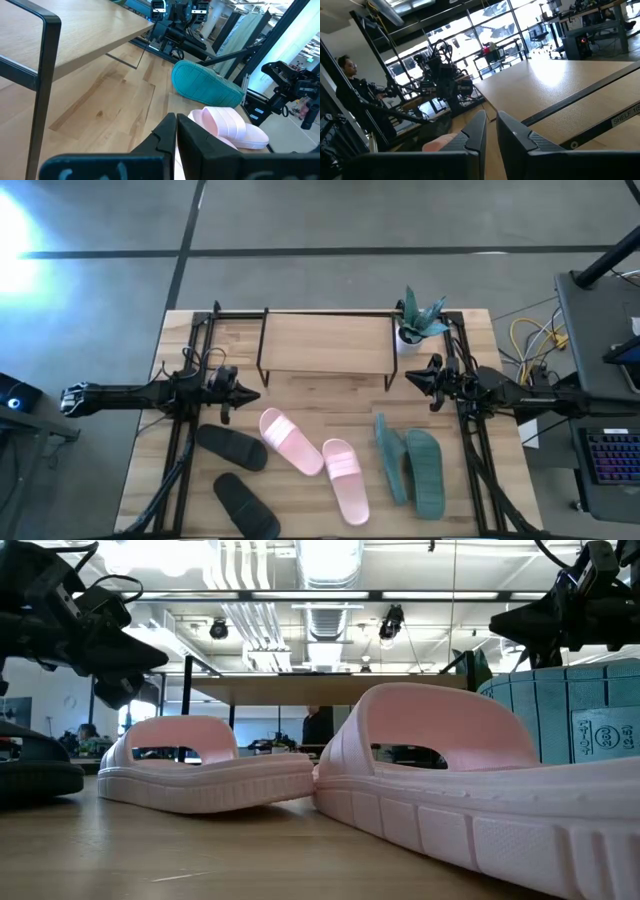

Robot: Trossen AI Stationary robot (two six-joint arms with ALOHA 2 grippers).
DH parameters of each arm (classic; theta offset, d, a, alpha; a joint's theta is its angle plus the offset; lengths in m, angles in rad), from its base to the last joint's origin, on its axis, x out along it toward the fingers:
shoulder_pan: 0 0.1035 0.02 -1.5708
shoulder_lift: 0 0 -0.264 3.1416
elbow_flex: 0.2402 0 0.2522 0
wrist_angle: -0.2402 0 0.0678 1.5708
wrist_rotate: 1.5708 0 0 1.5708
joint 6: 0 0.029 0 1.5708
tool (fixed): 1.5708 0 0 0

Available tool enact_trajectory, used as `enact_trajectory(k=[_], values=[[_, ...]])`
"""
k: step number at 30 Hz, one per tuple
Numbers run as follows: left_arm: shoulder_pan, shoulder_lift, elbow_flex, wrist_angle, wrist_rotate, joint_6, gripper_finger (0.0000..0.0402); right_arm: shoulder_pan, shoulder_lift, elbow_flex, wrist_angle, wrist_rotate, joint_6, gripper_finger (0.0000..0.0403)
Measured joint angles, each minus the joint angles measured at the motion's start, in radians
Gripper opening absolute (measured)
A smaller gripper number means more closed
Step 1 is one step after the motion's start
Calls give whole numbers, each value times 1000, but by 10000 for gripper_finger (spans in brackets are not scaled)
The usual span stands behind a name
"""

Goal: Pick and place slides into the shelf

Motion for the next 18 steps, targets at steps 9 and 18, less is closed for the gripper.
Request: enact_trajectory(k=[9, 18], values=[[0, 0, 0, 0, 0, 0, 0, 0, 0, 0, 0, 23, 17, 38], [0, 0, 0, 2, -12, -1, 0, 0, 0, 0, 101, 52, 555, 38]])
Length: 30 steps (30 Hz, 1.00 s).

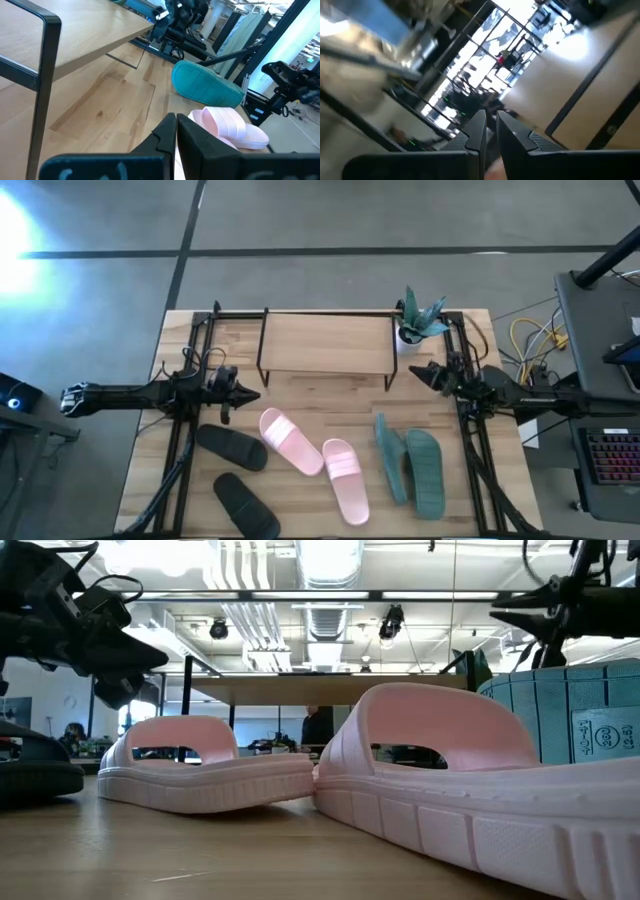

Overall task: Pick and place slides into the shelf
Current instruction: Put the left green slide on the shelf

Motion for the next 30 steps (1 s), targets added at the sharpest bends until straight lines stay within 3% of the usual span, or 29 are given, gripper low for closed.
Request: enact_trajectory(k=[3, 5, 7, 14, 19, 26, 30], values=[[0, 3, 0, 63, -65, -163, 0, 0, 0, 0, 13, 1, 164, 38], [0, 9, 0, 140, -71, -368, 0, 0, 0, 0, 11, 1, 174, 38], [0, 10, 0, 205, -105, -472, 0, 0, 0, 0, 12, 5, 155, 38], [0, 20, 0, 381, -196, -475, 0, -3, 0, 0, 50, 33, 119, 38], [0, 23, 0, 400, -204, -475, 0, -2, 2, 0, 155, 46, 110, 38], [0, 35, 0, 411, -350, -445, 0, -6, 24, 1, 229, 45, 125, 38], [0, 33, 0, 526, -331, -424, 0, -6, 97, 60, 303, 13, 41, 38]])
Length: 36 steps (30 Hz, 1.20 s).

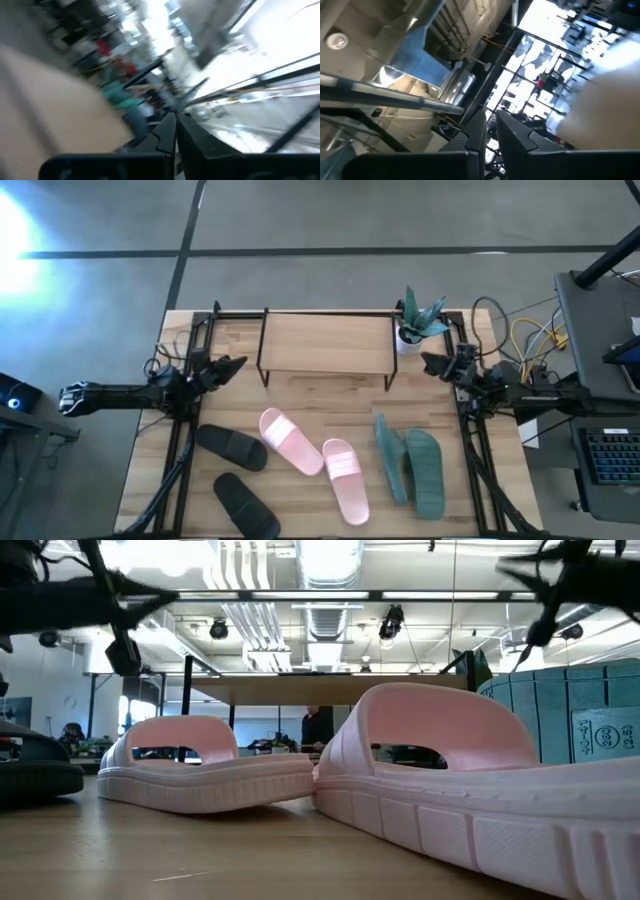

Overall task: Pick and place slides into the shelf
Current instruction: Put the left green slide on the shelf

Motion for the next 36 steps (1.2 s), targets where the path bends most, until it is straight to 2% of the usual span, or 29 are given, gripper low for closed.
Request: enact_trajectory(k=[5, 7, 9, 13, 18, 20, 23, 26, 30, 33, 36], values=[[0, -3, 0, 236, 199, 109, 0, 0, 128, 151, -13, -61, -123, 38], [0, -5, 4, 306, 239, 110, 0, 0, 201, 224, -21, -96, -144, 38], [0, -6, 20, 307, 256, 123, 0, 0, 285, 313, -98, -103, -165, 38], [0, 9, 80, 269, 284, 219, 0, 0, 466, 547, -487, -100, -231, 38], [0, 23, 137, -9, 295, 238, 0, 8, 677, 859, -1071, -26, -284, 38], [-1, 23, 159, -133, 295, 237, 0, 23, 739, 967, -1231, 2, -291, 38], [-1, 31, 184, -232, 297, 237, 0, 60, 801, 1096, -1396, 17, -290, 38], [-1, 31, 198, -246, 299, 239, 0, 116, 829, 1186, -1495, 28, -240, 38], [-1, 26, 204, -243, 300, 265, 0, 218, 851, 1234, -1682, 61, -68, 38], [-1, 21, 201, -250, 301, 271, 0, 340, 881, 1224, -1780, 90, 83, 38], [-1, 22, 202, -281, 304, 271, 0, 481, 941, 1217, -1784, 147, 181, 38]])
